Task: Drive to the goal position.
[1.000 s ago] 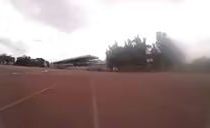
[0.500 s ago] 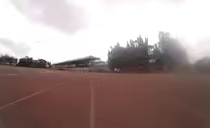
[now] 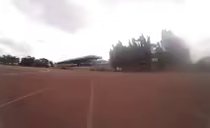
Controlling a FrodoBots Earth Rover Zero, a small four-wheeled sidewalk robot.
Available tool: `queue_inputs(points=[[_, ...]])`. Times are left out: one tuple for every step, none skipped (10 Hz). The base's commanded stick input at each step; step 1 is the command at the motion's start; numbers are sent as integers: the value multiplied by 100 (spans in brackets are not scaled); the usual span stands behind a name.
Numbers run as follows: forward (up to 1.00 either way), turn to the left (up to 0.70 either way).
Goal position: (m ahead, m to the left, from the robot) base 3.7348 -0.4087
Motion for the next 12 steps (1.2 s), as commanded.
queue_inputs(points=[[100,0],[100,0],[100,0],[100,0],[100,0],[100,0],[100,0],[100,0],[100,0],[100,0],[100,0],[100,0]])
